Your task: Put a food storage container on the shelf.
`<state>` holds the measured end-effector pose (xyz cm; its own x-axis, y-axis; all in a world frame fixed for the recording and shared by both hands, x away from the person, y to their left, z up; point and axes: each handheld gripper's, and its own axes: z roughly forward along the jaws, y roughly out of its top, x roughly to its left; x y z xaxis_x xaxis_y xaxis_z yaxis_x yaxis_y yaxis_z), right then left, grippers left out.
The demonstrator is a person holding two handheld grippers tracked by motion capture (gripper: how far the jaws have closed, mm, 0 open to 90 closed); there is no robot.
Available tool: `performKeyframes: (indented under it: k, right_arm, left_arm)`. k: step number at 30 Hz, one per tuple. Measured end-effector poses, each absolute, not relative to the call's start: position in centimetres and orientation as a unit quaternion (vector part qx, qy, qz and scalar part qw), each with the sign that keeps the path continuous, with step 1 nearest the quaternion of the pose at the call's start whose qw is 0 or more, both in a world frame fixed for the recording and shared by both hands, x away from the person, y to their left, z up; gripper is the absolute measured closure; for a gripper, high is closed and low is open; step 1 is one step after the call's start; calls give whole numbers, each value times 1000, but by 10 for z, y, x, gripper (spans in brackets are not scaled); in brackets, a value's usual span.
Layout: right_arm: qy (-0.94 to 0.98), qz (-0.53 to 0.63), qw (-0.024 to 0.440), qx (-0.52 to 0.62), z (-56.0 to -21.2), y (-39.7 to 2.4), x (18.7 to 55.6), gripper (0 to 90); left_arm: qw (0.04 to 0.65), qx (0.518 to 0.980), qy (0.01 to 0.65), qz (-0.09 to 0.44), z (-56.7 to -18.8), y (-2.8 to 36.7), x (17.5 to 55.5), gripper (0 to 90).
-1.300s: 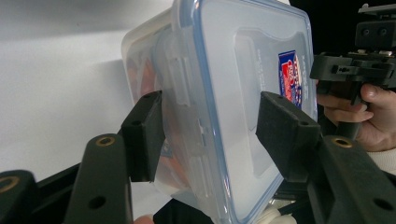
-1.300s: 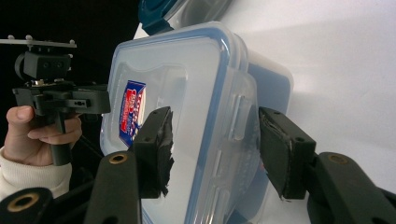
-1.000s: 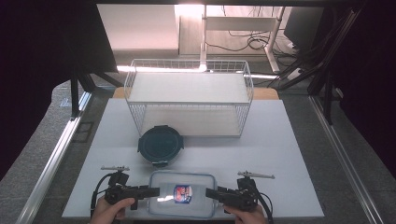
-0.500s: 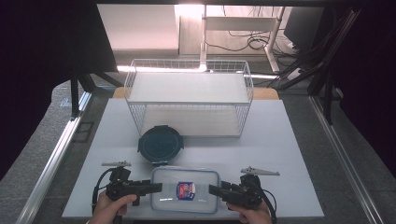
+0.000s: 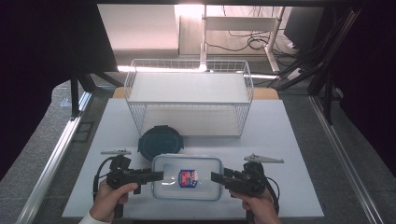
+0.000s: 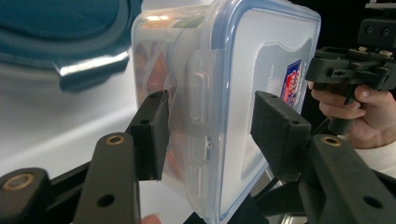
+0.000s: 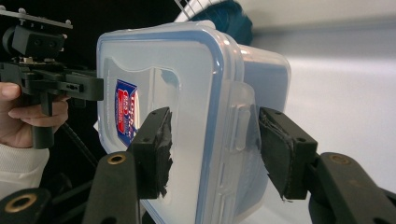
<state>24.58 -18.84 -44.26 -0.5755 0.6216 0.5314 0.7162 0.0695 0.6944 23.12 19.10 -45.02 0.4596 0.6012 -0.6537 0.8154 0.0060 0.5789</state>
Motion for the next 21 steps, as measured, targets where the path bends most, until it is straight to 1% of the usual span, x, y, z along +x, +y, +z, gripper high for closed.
performKeyframes:
  k: [4, 7, 10, 14, 21]
  right_arm:
    - [-733, -516, 38, -441, -427, -183, 258, 456]
    - [-734, -519, 35, -437, -421, -182, 263, 456]
    - [-734, -525, 29, -429, -410, -179, 271, 456]
    - [-734, -530, 25, -424, -398, -177, 282, 456]
    - [-733, -537, 12, -418, -384, -175, 292, 457]
  left_arm:
    - [501, 696, 506, -94, -436, 195, 236, 480]
    - [507, 694, 505, -88, -428, 198, 240, 481]
    - [511, 693, 502, -87, -419, 201, 248, 485]
    - [515, 696, 495, -73, -405, 203, 258, 485]
    - [524, 691, 493, -73, -396, 206, 268, 485]
